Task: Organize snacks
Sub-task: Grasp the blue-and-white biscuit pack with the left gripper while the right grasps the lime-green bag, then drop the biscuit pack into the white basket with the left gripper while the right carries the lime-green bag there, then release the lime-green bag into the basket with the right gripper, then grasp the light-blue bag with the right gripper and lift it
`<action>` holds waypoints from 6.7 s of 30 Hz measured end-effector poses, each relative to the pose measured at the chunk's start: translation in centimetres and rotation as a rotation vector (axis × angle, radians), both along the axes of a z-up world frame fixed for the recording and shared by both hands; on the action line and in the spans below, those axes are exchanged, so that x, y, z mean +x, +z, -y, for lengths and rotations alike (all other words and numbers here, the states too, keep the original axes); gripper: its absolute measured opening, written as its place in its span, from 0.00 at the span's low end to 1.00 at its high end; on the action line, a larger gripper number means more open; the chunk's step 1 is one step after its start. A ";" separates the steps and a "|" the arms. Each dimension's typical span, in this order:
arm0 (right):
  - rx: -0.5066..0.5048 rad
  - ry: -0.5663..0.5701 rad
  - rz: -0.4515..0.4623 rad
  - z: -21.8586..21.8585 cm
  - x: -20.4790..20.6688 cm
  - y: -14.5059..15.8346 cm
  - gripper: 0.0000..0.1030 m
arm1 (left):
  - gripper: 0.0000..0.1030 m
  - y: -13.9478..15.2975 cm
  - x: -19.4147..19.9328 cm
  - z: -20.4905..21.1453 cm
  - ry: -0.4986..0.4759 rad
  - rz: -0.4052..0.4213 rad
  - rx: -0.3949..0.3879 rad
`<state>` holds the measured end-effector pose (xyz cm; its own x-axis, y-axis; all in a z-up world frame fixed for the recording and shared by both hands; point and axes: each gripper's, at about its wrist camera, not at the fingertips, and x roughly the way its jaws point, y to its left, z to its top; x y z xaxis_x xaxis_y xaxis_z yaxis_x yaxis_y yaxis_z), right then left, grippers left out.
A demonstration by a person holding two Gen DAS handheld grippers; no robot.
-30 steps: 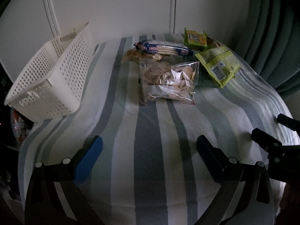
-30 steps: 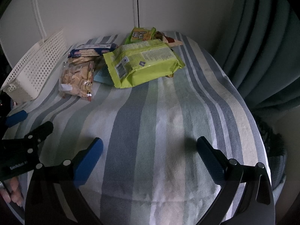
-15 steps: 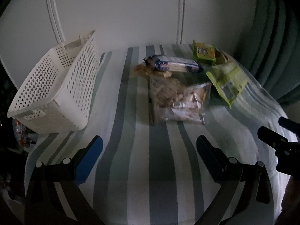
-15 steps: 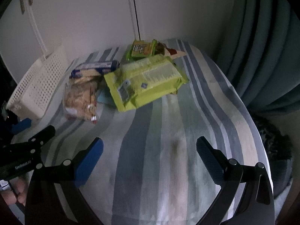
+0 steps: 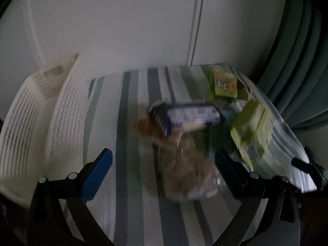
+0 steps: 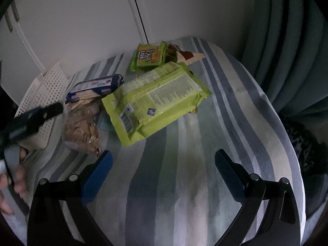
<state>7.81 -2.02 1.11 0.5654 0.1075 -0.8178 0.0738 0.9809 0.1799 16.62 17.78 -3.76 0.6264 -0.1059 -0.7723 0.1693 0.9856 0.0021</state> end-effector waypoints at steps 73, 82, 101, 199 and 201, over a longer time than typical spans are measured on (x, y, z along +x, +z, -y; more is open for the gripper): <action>0.274 -0.102 -0.042 1.6 7.4 -1.9 0.68 | 0.46 3.4 9.9 3.4 -0.274 -0.010 -0.020; 0.299 -0.089 0.034 1.1 5.5 0.9 0.68 | 0.46 8.0 5.7 -2.6 -0.150 0.126 -0.027; 0.289 0.025 0.059 -5.3 5.8 3.3 0.68 | 0.58 9.1 0.1 -17.6 0.326 0.268 -0.002; 0.115 -0.083 -0.096 -4.4 11.6 -3.6 0.84 | 0.97 10.9 -3.1 -11.8 0.173 0.447 -0.083; 0.106 -0.077 -0.116 -4.5 12.3 -4.2 0.84 | 0.97 10.7 -2.9 -11.3 0.160 0.440 -0.070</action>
<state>20.14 2.49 -3.08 0.4782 0.1568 -0.8642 0.1739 0.9475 0.2682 13.69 29.03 6.93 0.9054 -0.0234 -0.4239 0.0128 0.9995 -0.0278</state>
